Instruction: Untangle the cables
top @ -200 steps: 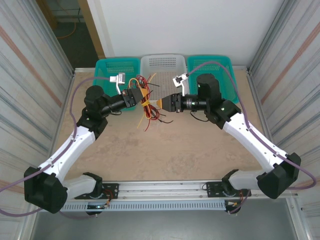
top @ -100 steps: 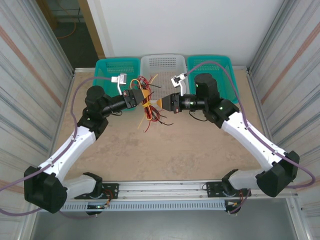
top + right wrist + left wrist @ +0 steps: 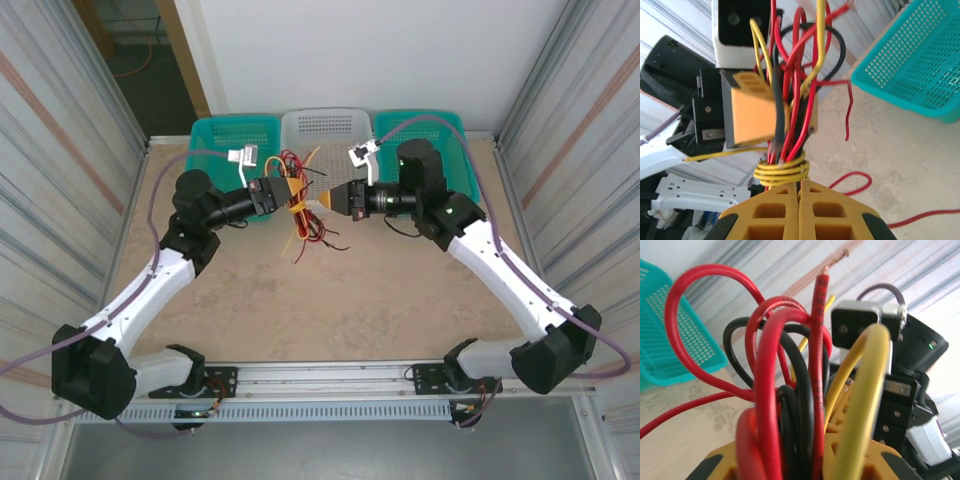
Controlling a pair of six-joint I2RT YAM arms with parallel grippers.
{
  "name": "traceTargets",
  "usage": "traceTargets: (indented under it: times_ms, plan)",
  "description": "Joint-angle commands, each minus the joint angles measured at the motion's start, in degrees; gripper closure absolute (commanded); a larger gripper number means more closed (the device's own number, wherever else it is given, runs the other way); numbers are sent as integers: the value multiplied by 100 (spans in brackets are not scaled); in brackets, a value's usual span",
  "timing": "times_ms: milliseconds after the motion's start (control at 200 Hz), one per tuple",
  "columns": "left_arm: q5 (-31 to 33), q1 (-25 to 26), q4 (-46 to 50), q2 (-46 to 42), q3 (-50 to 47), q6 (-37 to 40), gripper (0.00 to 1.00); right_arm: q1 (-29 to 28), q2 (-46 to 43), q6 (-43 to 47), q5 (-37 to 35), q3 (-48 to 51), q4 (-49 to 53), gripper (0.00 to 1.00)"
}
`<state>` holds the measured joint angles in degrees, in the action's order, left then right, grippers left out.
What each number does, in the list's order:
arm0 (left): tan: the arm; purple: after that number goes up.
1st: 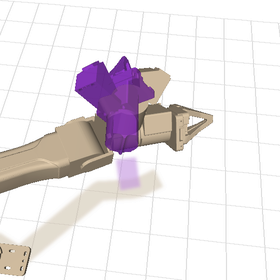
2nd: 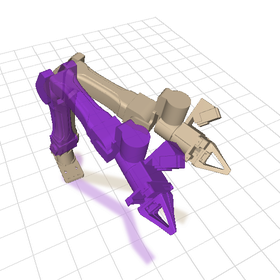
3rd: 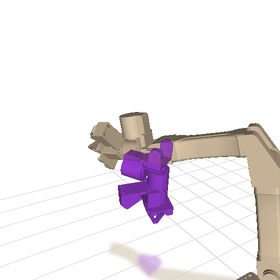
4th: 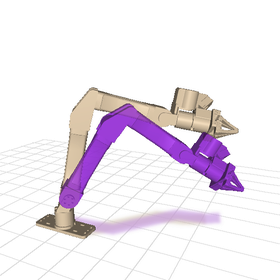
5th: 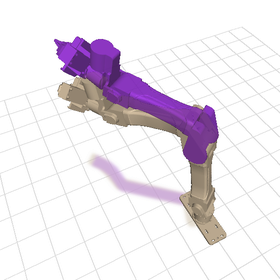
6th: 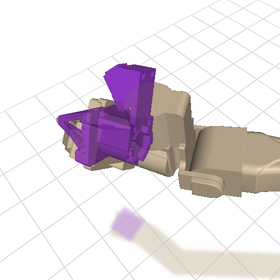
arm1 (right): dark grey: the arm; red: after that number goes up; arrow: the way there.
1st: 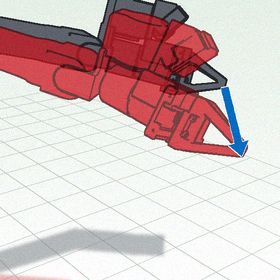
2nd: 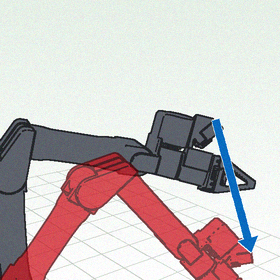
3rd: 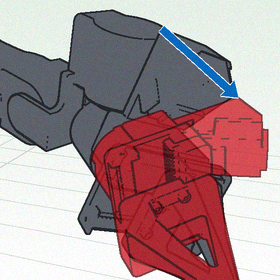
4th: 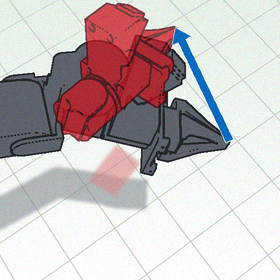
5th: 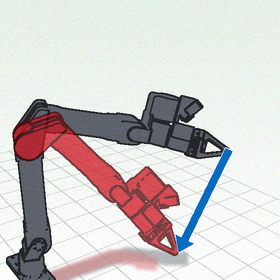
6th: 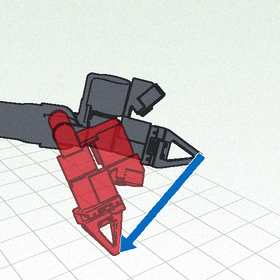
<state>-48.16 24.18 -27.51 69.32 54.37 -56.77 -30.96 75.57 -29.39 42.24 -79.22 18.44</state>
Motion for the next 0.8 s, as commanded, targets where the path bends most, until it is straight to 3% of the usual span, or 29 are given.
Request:
traceTargets:
  times_ms: [0, 110, 210, 476, 631, 797]
  plan:
    - [-912, 229, -426, 17, 428, -159, 100, 419, 276, 272, 59, -746, 283, 100]
    - [-1057, 572, -507, 97, 729, -150, 100, 635, 561, 257, 434, -968, 268, 100]
    - [-1068, 816, -1129, 193, 925, -507, 100, 789, 696, -145, 916, -763, -454, 100]
    - [-699, 1131, -2567, 576, 1505, -1346, 100, 868, 1115, -2370, 1924, 336, -4075, 100]
    - [-541, 1341, -2812, 808, 1975, -1458, 100, 688, 1398, -3447, 1854, 791, -5625, 100]
    - [20, 1191, -3256, 869, 2164, -1461, 100, 410, 1581, -4231, 1497, 1293, -6783, 100]
